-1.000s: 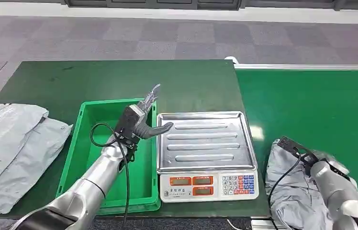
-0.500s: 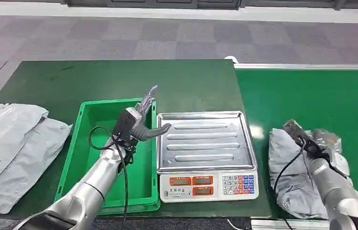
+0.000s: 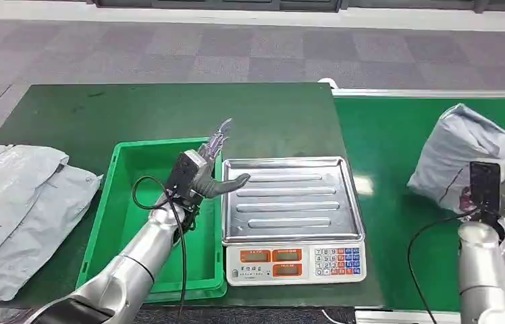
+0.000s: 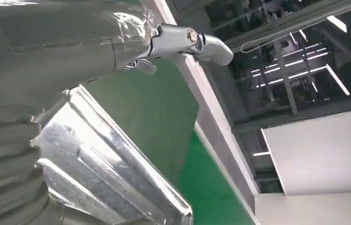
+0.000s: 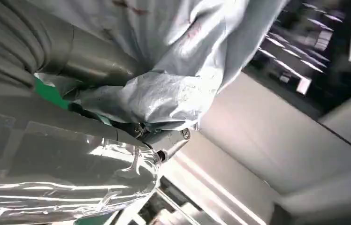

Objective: Moved the parcel from conveyor to table for the left to box.

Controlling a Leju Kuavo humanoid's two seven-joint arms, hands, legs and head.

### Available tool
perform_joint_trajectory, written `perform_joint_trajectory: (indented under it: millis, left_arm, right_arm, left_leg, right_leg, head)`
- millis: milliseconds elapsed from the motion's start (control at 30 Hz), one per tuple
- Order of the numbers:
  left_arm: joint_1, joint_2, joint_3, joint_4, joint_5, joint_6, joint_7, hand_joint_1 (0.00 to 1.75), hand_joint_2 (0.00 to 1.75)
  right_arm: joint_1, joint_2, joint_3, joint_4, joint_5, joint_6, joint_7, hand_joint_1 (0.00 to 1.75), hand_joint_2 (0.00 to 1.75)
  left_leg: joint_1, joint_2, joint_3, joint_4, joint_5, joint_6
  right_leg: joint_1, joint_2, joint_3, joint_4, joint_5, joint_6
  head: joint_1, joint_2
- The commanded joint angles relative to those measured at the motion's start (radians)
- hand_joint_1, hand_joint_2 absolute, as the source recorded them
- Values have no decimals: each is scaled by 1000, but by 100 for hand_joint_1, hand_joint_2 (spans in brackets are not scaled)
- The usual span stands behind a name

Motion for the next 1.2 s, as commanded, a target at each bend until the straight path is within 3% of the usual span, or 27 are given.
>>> perform_joint_trajectory:
  millis: [33, 100, 200, 367, 400, 567, 700, 767, 867, 967, 1100, 1200]
  left_arm:
    - [-54, -45, -16, 46, 58, 15, 5, 0, 175]
    - [-51, -53, -27, 51, 83, 28, 5, 0, 175]
    - [-29, -49, -41, 25, 123, 37, 5, 0, 175]
    - [-3, -38, -67, -16, 179, 51, 5, 0, 175]
    - [-1, -37, -71, -18, 182, 51, 5, 0, 175]
    - [-2, -34, -77, -17, 189, 53, 5, 0, 175]
    - [-3, -35, -77, -17, 189, 53, 5, 0, 175]
    - [1, -31, -83, -27, 199, 62, 5, 0, 175]
    - [10, -22, -94, -39, 216, 74, 5, 0, 175]
    - [10, -14, -110, -40, 228, 83, 5, 0, 175]
    - [22, -3, -111, -56, 240, 110, 5, 0, 175]
    - [30, 6, -113, -65, 244, 112, 5, 0, 175]
  right_arm:
    - [83, 140, -6, -764, 40, 4, -2, 175, 175]
    - [26, 63, 99, -763, -20, 4, -2, 175, 175]
    - [-129, 15, 249, -697, -11, 4, -2, 175, 175]
    - [-400, 60, 517, -613, 112, 4, 63, 175, 175]
    - [-413, 67, 528, -615, 127, 4, 83, 175, 175]
    - [-387, 56, 526, -644, 133, 4, 97, 175, 175]
    - [-383, 54, 523, -645, 129, 4, 93, 175, 175]
    - [-450, 52, 601, -617, 119, 10, 84, 175, 175]
    - [-605, 104, 731, -548, 190, 68, 192, 175, 175]
    - [-687, 141, 832, -495, 135, 181, 268, 175, 175]
    - [-715, 135, 972, -373, 82, 498, 430, 175, 175]
    - [-711, 135, 999, -307, 81, 520, 421, 175, 175]
  left_leg:
    - [-1, 7, -2, 2, -2, -3]
    - [-1, 5, -4, 2, -1, -2]
    - [-1, 11, -3, 2, -1, -2]
    - [-2, 22, -3, 2, 0, -2]
    - [-2, 29, -3, 3, -1, -3]
    - [-1, 14, -3, 0, 6, 0]
    - [0, 9, -5, 0, 7, -1]
    - [0, 11, -5, 0, 7, -1]
    - [-2, 13, -7, 1, 7, -1]
    - [-2, 20, -7, 1, 6, -3]
    - [0, 19, -6, 0, 7, -4]
    - [2, 19, -3, -3, 8, -4]
  right_leg:
    - [-1, 5, -6, 4, -1, -2]
    - [-1, 4, -8, 4, 0, -1]
    - [-1, 9, -8, 3, 1, -1]
    - [-3, 20, -11, 4, 5, -1]
    - [-2, 27, -13, 5, 7, -2]
    - [0, 11, -9, 1, 8, -2]
    - [0, 8, -8, 1, 7, -1]
    - [0, 10, -9, 1, 8, -1]
    - [-2, 12, -12, 3, 8, -1]
    - [-2, 18, -14, 4, 9, -2]
    - [0, 17, -12, 1, 11, -2]
    - [2, 17, -9, -2, 12, -3]
  head:
    - [0, 0]
    - [0, 0]
    - [0, 0]
    - [0, 0]
    - [0, 0]
    - [0, 0]
    - [0, 0]
    - [0, 0]
    - [0, 0]
    - [0, 0]
    - [0, 0]
    - [0, 0]
